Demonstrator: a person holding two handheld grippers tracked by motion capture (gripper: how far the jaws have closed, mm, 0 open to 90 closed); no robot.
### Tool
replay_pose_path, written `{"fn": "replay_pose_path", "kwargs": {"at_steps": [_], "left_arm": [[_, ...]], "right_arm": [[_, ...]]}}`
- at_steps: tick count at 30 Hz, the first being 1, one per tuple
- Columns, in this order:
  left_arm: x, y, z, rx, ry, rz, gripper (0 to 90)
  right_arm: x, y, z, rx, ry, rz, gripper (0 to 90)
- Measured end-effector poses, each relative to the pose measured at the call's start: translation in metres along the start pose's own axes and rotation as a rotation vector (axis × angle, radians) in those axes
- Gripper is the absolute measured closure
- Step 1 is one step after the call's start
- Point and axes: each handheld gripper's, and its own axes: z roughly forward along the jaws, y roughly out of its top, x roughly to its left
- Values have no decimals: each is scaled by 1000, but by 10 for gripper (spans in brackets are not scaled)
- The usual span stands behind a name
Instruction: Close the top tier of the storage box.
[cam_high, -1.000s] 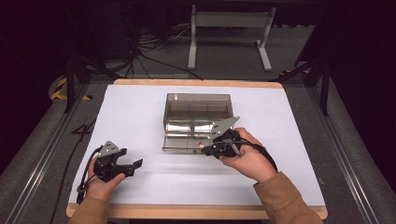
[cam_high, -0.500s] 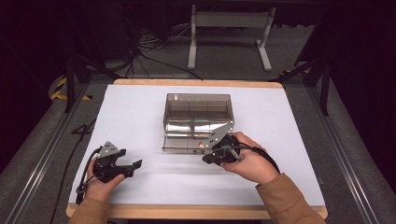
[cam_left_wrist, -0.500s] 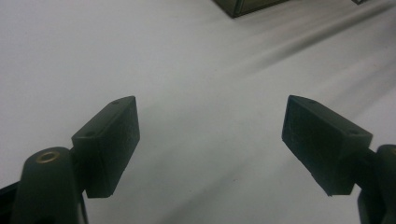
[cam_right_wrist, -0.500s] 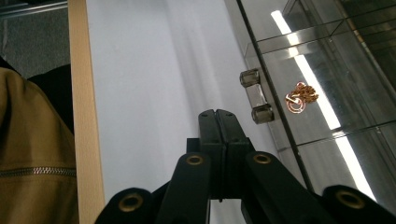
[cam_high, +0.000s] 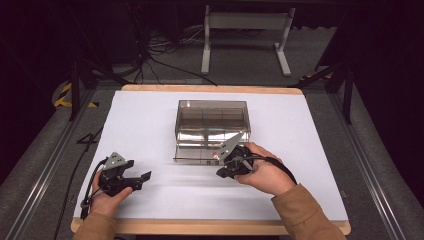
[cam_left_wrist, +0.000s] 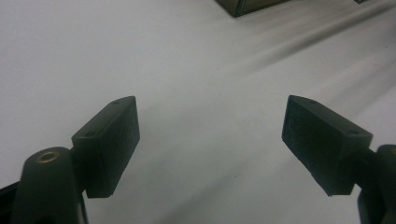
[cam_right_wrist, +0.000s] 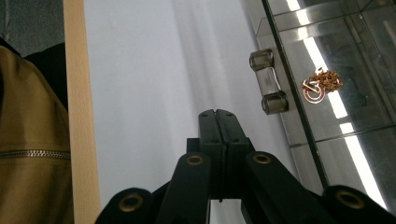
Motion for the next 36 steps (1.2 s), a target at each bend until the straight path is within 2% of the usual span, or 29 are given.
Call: {"fn": "replay_pose_path", "kwargs": {"at_steps": [8, 15, 20, 24, 25, 30, 36], "left_arm": [[0, 0, 0, -3, 4, -1, 198], [0, 0, 0, -2, 3, -1, 197], [0, 0, 0, -2, 4, 1, 197], [0, 0, 0, -2, 5, 1, 197], [0, 0, 0, -2, 5, 0, 198], [0, 0, 0, -3, 5, 0, 198], [0, 0, 0, 1, 2, 2, 197]], "right_arm": [[-8, 0, 10, 18, -9, 14, 900], [-12, 0, 12, 10, -49, 33, 900], [-11, 0, 11, 18, -75, 49, 900], [-11, 0, 10, 14, -103, 38, 900], [-11, 0, 9, 16, -107, 50, 900], [-10, 0, 9, 16, -116, 50, 900], [-12, 1, 7, 1, -149, 51, 900]]}}
